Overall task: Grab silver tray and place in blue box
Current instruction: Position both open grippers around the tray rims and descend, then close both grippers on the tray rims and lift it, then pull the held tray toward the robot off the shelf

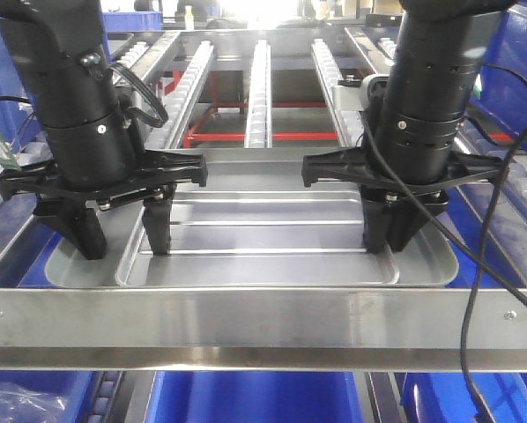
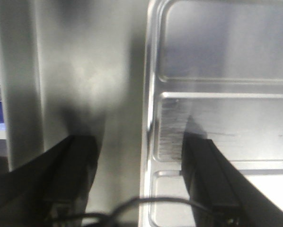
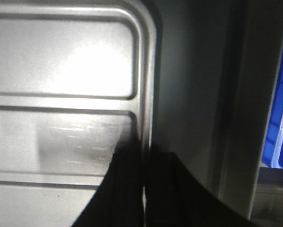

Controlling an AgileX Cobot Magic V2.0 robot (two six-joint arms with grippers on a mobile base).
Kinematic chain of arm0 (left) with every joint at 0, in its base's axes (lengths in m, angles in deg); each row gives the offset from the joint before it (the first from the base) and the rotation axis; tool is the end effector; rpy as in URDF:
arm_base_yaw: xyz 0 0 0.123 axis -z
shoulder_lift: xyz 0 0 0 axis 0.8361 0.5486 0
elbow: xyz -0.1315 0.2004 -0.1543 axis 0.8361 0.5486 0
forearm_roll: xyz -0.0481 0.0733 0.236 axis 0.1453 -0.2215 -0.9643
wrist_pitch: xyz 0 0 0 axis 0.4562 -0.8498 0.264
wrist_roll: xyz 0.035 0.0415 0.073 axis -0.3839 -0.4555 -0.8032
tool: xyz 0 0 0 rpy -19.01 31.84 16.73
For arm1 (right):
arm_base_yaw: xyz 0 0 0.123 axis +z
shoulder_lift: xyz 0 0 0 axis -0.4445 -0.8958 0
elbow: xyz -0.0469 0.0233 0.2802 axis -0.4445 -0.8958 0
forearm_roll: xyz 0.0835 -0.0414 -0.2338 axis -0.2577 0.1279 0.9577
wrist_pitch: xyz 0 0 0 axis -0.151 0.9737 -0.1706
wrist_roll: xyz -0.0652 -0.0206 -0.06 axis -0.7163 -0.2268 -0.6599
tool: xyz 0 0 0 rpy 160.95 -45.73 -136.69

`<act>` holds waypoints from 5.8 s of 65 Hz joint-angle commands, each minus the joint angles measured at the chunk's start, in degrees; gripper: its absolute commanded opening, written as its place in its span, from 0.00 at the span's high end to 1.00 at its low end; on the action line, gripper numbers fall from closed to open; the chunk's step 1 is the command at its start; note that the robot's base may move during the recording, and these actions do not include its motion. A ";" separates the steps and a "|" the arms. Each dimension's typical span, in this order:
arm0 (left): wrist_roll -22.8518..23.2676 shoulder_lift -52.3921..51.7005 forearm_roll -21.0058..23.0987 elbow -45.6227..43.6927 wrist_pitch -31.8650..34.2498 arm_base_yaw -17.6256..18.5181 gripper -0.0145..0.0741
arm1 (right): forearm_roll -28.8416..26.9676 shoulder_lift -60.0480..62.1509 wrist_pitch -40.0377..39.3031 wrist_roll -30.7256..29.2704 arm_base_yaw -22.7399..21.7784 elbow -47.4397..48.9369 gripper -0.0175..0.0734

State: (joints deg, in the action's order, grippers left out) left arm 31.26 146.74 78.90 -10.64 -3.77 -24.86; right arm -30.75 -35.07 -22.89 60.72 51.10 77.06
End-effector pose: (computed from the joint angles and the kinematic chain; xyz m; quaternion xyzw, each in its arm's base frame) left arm 0.3214 -0.1925 0.1893 0.0291 0.9827 -0.0603 0.1724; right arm 0.3431 0.1518 0.1858 0.0125 0.9840 0.0471 0.1714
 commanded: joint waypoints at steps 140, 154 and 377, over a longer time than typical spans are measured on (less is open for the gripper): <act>5.34 -17.03 -3.62 1.57 -4.22 4.92 0.85 | 1.70 20.03 0.07 6.89 3.76 -3.34 0.75; 8.96 -22.43 -3.95 6.79 -2.60 7.70 0.85 | 2.89 25.66 -3.44 11.52 6.79 -11.55 0.75; 35.35 -36.59 -21.36 20.28 -10.42 29.35 0.85 | 24.18 39.93 2.20 44.41 27.81 -26.51 0.75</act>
State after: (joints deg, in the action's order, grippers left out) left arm 65.94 111.48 59.23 11.12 -15.49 4.10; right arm -9.19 3.82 -18.56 104.93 78.87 49.01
